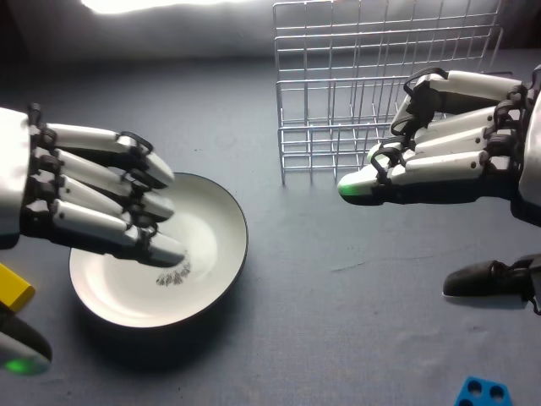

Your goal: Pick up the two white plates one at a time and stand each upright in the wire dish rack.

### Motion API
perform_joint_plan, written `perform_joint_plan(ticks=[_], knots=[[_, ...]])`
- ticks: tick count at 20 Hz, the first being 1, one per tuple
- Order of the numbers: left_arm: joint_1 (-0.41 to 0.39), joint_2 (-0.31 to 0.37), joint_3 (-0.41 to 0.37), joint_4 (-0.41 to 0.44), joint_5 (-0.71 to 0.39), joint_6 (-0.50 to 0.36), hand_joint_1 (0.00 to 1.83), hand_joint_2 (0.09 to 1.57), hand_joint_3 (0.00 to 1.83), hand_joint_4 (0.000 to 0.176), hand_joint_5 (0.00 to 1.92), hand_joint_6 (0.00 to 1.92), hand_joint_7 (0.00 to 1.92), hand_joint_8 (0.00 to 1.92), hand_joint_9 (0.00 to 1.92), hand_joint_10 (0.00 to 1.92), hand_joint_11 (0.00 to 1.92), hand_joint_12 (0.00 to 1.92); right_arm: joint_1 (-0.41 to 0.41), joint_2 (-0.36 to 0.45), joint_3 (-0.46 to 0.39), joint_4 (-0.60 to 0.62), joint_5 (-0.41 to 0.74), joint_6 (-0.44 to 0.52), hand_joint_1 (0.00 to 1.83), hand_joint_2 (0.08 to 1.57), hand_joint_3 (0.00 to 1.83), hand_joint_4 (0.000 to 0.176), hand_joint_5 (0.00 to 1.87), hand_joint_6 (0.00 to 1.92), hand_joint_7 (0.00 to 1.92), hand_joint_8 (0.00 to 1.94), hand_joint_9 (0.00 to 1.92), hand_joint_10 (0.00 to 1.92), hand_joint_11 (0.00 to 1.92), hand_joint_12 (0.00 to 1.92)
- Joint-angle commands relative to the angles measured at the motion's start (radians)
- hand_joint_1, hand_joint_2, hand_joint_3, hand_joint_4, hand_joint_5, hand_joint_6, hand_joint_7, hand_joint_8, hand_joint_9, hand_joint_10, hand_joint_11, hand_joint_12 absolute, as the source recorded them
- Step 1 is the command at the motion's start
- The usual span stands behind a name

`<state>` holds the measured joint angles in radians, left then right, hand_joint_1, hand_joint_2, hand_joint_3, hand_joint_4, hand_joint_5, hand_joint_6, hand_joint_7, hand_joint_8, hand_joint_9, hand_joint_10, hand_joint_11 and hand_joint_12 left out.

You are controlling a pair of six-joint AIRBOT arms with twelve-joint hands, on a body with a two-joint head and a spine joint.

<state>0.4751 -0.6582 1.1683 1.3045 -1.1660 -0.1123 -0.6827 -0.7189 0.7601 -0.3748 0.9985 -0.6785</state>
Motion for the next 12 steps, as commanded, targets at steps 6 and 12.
perform_joint_plan(ticks=[6,12], knots=[[-0.024,0.003,-0.014,-0.027,-0.068,-0.011,0.0,1.09,0.01,0.0,0.0,0.0,0.0,0.0,0.0,0.0,0.0,0.04,0.037,-0.005,-0.004,0.02,0.109,0.0,0.04,1.16,0.01,0.0,0.0,0.0,0.0,0.0,0.0,0.0,0.0,0.0],[-0.067,-0.018,-0.007,0.04,-0.069,-0.029,0.0,1.1,0.01,0.0,0.0,0.0,0.0,0.0,0.0,0.0,0.0,0.0,0.038,-0.008,-0.003,0.02,0.108,-0.003,0.2,1.13,0.0,0.0,0.0,0.0,0.0,0.0,0.0,0.0,0.0,0.0]])
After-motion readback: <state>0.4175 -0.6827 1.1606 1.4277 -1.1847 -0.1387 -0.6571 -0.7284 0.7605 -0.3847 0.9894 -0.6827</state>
